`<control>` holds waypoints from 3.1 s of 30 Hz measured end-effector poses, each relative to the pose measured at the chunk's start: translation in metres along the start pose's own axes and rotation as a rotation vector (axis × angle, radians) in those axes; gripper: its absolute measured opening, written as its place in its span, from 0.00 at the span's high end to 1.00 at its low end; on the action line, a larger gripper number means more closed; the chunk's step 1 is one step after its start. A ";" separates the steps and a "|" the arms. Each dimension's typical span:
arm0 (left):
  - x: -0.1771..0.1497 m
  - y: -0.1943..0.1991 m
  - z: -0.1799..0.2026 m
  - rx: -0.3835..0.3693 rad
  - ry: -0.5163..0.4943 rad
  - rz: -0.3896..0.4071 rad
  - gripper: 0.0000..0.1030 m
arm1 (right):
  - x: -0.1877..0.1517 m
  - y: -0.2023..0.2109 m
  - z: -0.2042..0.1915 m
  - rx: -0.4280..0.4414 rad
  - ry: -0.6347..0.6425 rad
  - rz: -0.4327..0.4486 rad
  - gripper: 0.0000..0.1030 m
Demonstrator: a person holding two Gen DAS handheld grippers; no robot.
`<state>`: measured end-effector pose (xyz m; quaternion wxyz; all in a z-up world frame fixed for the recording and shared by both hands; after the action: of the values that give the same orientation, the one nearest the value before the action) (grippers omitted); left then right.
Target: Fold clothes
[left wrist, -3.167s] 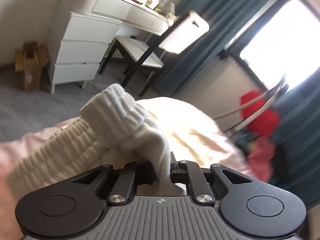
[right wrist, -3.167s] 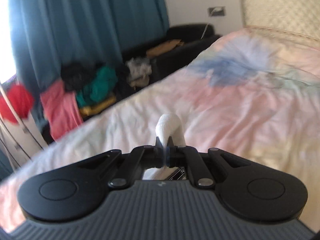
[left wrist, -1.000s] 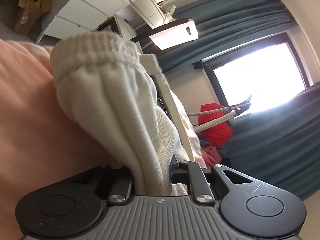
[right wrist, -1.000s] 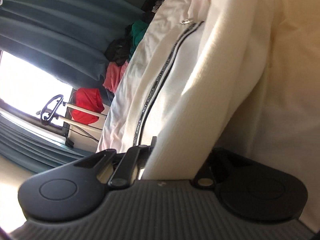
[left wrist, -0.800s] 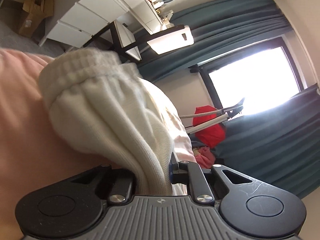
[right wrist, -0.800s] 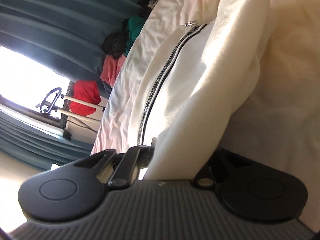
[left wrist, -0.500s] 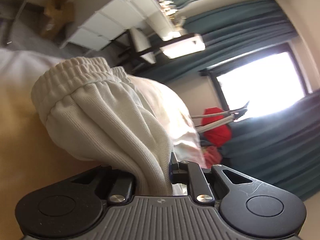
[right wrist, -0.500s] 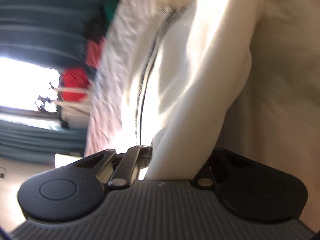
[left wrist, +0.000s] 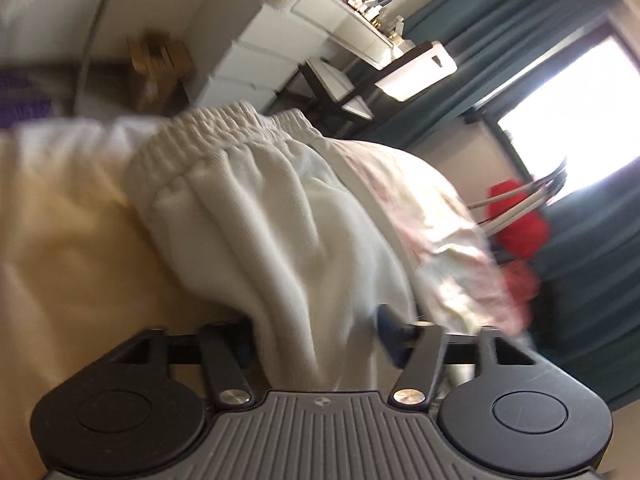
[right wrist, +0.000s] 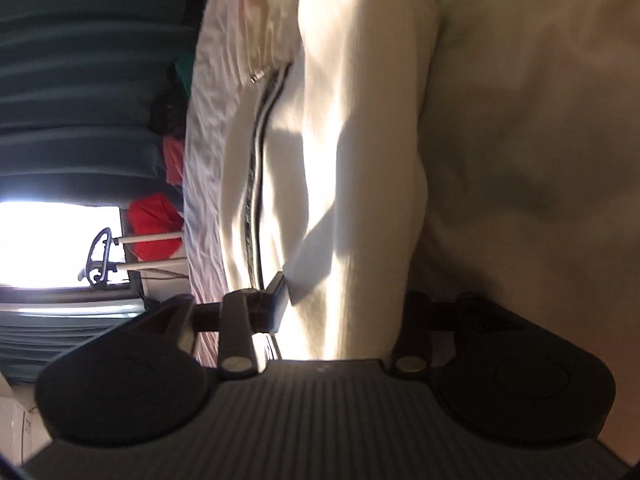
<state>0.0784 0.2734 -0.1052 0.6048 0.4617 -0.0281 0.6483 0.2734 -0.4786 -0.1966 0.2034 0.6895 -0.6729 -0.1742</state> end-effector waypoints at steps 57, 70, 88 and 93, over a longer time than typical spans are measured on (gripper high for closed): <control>-0.184 -0.059 0.149 -0.136 -0.934 -0.018 0.15 | -0.015 0.059 -0.134 0.028 1.114 0.505 0.88; -0.154 -0.037 0.144 -0.191 -0.739 0.005 0.16 | -0.354 0.060 -0.054 0.417 2.094 0.156 0.88; -0.130 -0.034 0.143 -0.337 -0.462 -0.030 0.16 | -0.402 0.069 -0.037 0.421 1.966 -0.007 0.86; -0.131 -0.024 0.156 -0.424 -0.470 0.000 0.20 | -0.394 0.080 -0.045 0.341 1.863 -0.195 0.74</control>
<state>0.1654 0.0877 -0.1109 0.6646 0.4624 -0.3016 0.5036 0.2149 -0.0839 -0.1301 0.5392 0.6247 -0.1962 0.5297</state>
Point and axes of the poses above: each gripper's, at about its wrist camera, not at the fingertips, and y roughly against the way its jaws point, z to its right, x to its top, the point moved 10 cm from there along -y, roughly the way its jaws point, and after that the axes turned 10 degrees about z, right-handed, at the moved point
